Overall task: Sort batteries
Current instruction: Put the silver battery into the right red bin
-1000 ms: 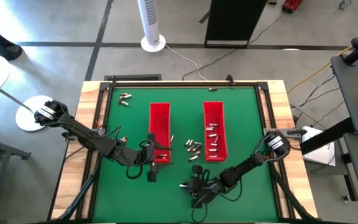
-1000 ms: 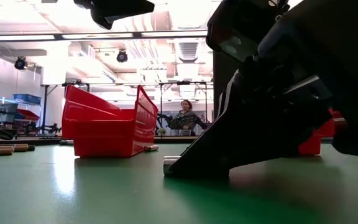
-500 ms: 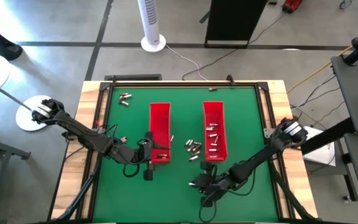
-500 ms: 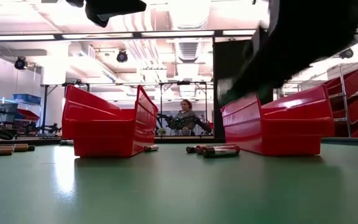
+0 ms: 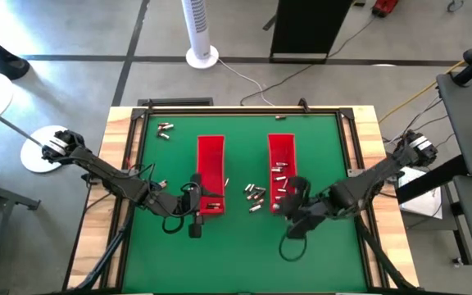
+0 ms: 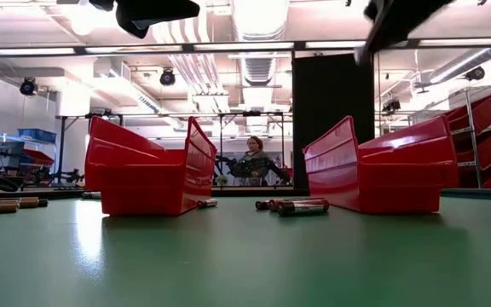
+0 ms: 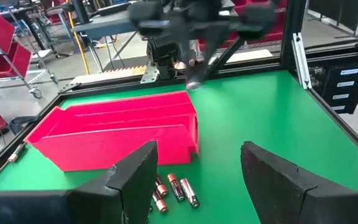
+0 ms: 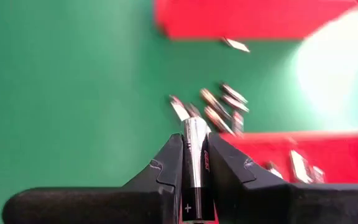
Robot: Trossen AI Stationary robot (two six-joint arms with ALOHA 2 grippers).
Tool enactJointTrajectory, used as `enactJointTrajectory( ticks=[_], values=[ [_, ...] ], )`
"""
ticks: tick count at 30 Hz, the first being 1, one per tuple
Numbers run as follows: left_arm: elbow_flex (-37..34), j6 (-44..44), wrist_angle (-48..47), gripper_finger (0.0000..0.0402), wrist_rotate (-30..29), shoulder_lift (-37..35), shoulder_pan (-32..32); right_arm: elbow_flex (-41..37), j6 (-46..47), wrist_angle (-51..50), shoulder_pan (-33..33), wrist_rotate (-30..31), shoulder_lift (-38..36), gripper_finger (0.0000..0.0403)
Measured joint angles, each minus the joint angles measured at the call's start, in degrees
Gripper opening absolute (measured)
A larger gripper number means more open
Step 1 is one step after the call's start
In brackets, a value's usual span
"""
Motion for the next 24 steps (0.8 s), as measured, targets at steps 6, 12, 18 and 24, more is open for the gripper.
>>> enactJointTrajectory(
  ticks=[6, 12, 18, 24],
  values=[
    [0.0, -0.8, 0.0, 0.021, 0.0, 0.0, 0.0, -1.2, -4.3, -5.1, -7.4, -3.4, -0.5, 0.0044],
    [0.0, -0.9, -0.2, 0.021, 0.0, 0.0, 0.0, -3.1, -9.7, -4.8, -14.1, -9.6, 0.6, 0.0044],
    [0.0, -0.9, -0.5, 0.021, 0.0, 0.1, 0.0, -6.6, -12.6, -2.6, -18.4, -11.2, 2.3, 0.0044],
    [0.0, -1.4, -1.1, 0.021, 0.0, 0.1, 0.0, -9.3, -15.2, 0.3, -21.2, -13.1, 4.5, 0.0044]
  ],
)
